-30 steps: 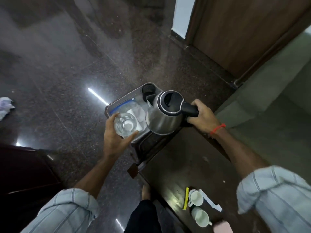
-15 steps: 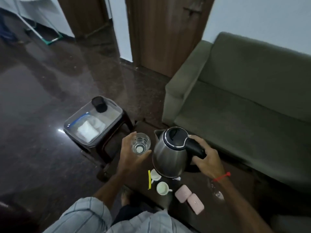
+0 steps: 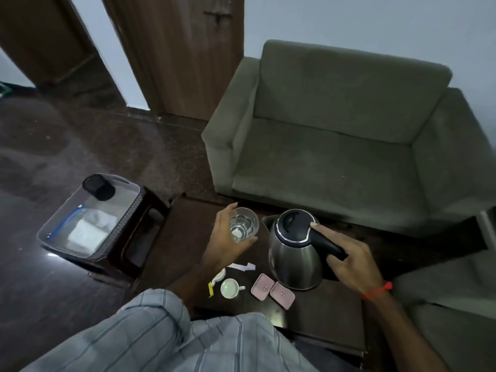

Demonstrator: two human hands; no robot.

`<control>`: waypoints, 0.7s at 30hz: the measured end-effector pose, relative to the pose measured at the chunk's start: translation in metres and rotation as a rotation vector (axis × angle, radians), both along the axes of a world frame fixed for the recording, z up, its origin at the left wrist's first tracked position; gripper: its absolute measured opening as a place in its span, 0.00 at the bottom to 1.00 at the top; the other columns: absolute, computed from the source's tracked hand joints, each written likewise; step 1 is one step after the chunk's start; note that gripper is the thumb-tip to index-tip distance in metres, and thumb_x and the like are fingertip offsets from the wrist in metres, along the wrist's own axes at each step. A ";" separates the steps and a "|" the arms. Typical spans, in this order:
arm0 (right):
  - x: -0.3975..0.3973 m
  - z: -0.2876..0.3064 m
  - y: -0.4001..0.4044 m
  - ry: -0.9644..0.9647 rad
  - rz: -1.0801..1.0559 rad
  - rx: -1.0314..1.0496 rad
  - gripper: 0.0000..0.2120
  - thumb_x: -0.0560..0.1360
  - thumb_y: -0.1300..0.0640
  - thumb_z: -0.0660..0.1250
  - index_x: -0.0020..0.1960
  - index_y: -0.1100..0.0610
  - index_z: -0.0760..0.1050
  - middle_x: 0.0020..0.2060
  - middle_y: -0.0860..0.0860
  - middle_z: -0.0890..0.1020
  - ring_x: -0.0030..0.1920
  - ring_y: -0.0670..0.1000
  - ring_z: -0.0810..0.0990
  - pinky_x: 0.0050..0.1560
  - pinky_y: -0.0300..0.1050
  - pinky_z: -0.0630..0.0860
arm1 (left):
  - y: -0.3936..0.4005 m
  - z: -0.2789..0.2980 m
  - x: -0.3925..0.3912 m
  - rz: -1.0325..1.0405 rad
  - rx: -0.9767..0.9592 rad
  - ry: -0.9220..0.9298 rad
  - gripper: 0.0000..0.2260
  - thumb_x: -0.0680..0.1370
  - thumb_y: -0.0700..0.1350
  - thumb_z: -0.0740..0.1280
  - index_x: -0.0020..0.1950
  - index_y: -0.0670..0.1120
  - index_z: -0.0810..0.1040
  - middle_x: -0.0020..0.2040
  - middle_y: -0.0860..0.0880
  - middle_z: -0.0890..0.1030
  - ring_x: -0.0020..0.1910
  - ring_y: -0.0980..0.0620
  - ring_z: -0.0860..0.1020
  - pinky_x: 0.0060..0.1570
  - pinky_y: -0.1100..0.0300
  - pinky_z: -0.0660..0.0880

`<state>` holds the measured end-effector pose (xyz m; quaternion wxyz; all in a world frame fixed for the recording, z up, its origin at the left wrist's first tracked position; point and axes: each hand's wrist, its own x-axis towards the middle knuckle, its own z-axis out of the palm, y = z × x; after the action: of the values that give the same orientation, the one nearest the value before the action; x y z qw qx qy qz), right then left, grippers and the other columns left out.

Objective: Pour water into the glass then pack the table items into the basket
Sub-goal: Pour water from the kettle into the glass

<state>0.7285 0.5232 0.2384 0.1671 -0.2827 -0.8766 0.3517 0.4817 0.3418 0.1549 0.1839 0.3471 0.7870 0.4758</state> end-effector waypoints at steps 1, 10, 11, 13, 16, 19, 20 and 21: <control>0.004 0.005 0.000 0.005 -0.003 0.015 0.44 0.61 0.76 0.66 0.69 0.40 0.75 0.56 0.50 0.85 0.54 0.51 0.84 0.59 0.28 0.72 | 0.004 0.000 -0.001 -0.024 -0.017 -0.018 0.43 0.66 0.51 0.82 0.72 0.70 0.59 0.68 0.60 0.68 0.66 0.63 0.73 0.62 0.74 0.69; -0.004 0.070 -0.004 -0.291 0.074 0.239 0.42 0.63 0.62 0.64 0.71 0.29 0.66 0.54 0.46 0.85 0.52 0.51 0.84 0.53 0.53 0.81 | 0.029 -0.007 0.001 -0.237 -0.027 -0.031 0.40 0.67 0.56 0.81 0.74 0.57 0.65 0.67 0.57 0.71 0.65 0.67 0.73 0.61 0.75 0.70; -0.009 0.075 -0.006 -0.340 0.083 0.271 0.42 0.63 0.60 0.63 0.70 0.28 0.64 0.54 0.44 0.85 0.51 0.49 0.83 0.52 0.53 0.81 | 0.031 -0.007 0.002 -0.246 -0.020 -0.039 0.40 0.67 0.55 0.81 0.74 0.56 0.66 0.67 0.56 0.71 0.64 0.65 0.74 0.62 0.74 0.70; -0.016 0.083 -0.008 -0.423 0.101 0.312 0.41 0.64 0.59 0.63 0.70 0.26 0.62 0.54 0.41 0.84 0.50 0.49 0.83 0.50 0.51 0.81 | 0.034 -0.007 0.004 -0.263 -0.014 -0.049 0.40 0.67 0.51 0.82 0.74 0.52 0.67 0.68 0.53 0.71 0.64 0.62 0.75 0.64 0.70 0.72; -0.022 0.092 -0.005 -0.489 0.118 0.326 0.40 0.65 0.59 0.63 0.70 0.27 0.63 0.56 0.41 0.84 0.50 0.50 0.82 0.49 0.50 0.81 | 0.038 -0.009 0.007 -0.278 -0.019 -0.057 0.40 0.67 0.47 0.82 0.75 0.48 0.68 0.69 0.51 0.71 0.64 0.61 0.74 0.62 0.73 0.70; -0.028 0.099 -0.003 -0.524 0.139 0.352 0.40 0.65 0.59 0.64 0.70 0.27 0.63 0.56 0.40 0.84 0.51 0.49 0.83 0.49 0.49 0.81 | 0.041 -0.010 0.010 -0.290 -0.027 -0.061 0.39 0.68 0.48 0.82 0.75 0.48 0.68 0.69 0.51 0.72 0.64 0.62 0.73 0.62 0.75 0.69; -0.030 0.101 -0.002 -0.532 0.153 0.359 0.39 0.65 0.59 0.64 0.70 0.28 0.64 0.57 0.40 0.84 0.53 0.50 0.83 0.50 0.49 0.81 | 0.042 -0.010 0.012 -0.294 -0.028 -0.059 0.39 0.68 0.48 0.82 0.75 0.48 0.68 0.69 0.51 0.72 0.64 0.63 0.73 0.62 0.75 0.68; -0.032 0.103 -0.001 -0.541 0.163 0.364 0.39 0.65 0.59 0.64 0.70 0.29 0.64 0.58 0.40 0.84 0.54 0.50 0.83 0.50 0.49 0.81 | 0.043 -0.010 0.014 -0.295 -0.027 -0.058 0.39 0.67 0.48 0.82 0.75 0.48 0.69 0.69 0.51 0.72 0.64 0.63 0.73 0.63 0.75 0.68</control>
<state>0.6963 0.5225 0.3410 -0.0524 -0.2602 -0.9574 0.1136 0.4953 0.3851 0.1452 0.2791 0.4429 0.7280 0.4427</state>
